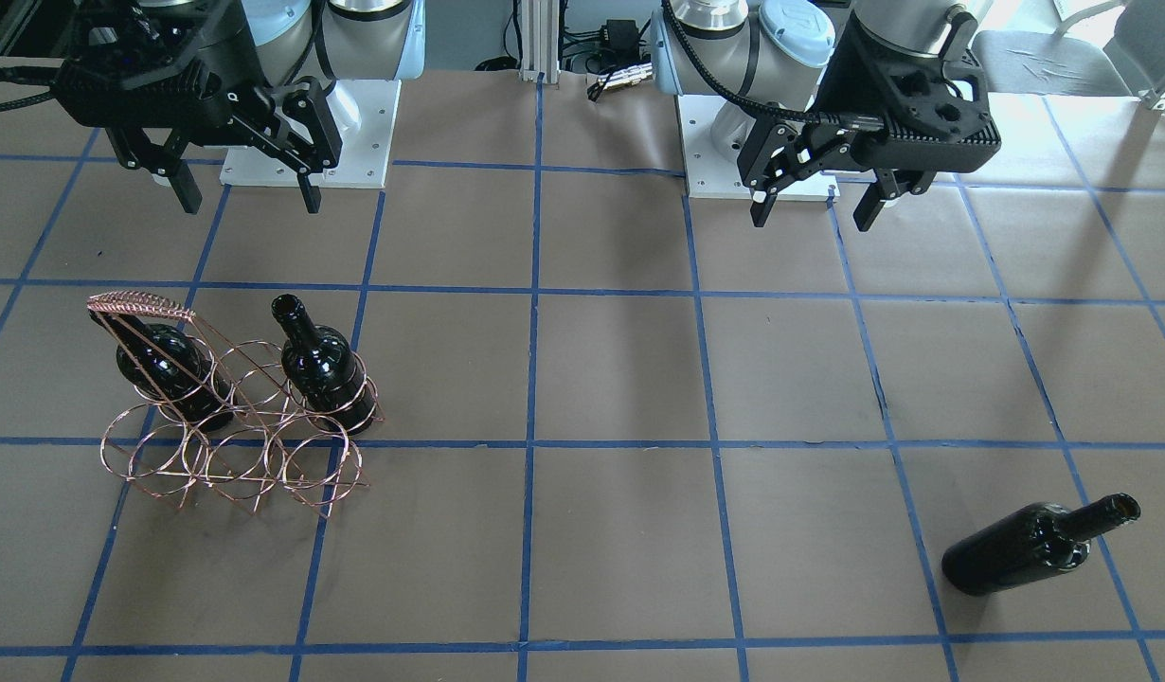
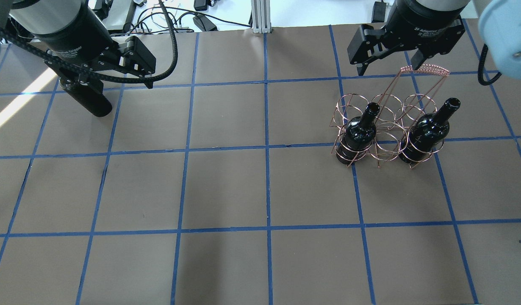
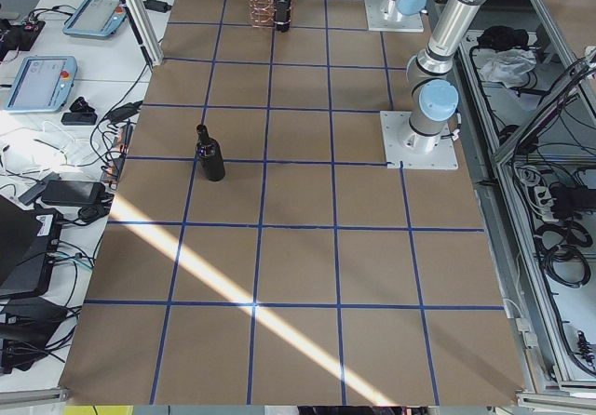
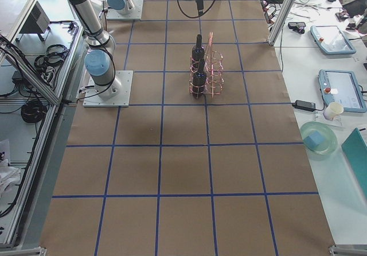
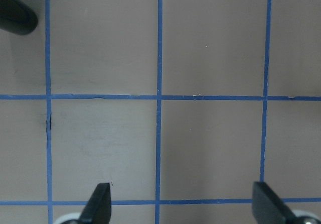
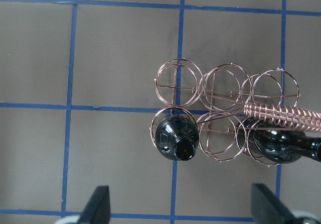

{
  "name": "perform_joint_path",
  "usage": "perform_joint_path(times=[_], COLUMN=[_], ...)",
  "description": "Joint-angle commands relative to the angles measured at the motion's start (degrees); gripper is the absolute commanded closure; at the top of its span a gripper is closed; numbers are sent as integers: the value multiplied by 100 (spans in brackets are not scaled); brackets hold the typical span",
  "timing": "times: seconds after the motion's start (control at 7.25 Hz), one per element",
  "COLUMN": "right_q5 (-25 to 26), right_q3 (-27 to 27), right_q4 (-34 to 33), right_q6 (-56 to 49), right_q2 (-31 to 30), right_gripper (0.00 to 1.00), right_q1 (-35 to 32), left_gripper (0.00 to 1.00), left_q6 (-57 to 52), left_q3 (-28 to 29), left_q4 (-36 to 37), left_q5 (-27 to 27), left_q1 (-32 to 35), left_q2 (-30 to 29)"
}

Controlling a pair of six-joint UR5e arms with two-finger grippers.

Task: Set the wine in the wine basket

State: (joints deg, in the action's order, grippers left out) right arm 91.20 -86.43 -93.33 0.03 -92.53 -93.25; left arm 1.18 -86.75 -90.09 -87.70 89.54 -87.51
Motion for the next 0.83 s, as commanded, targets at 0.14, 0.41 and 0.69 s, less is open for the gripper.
perform_joint_path(times=[0.14,0.41,0.69], right_q5=[20,12,3], right_q3=[-32,-32,-40], right_q4=[17,-54,-45], right_q6=[58,67,67], right_q2=[-2,-2,-11], right_gripper=[0,0,0], right_q1=[0,0,0], left_gripper=[0,0,0], left_q6=[-91,-634,-898], left_q3=[18,271,772], left_q4=[0,52,61], left_q5=[-46,-133,-222], left_q1=[-51,-217,-1048], left_q2=[5,-169,-800])
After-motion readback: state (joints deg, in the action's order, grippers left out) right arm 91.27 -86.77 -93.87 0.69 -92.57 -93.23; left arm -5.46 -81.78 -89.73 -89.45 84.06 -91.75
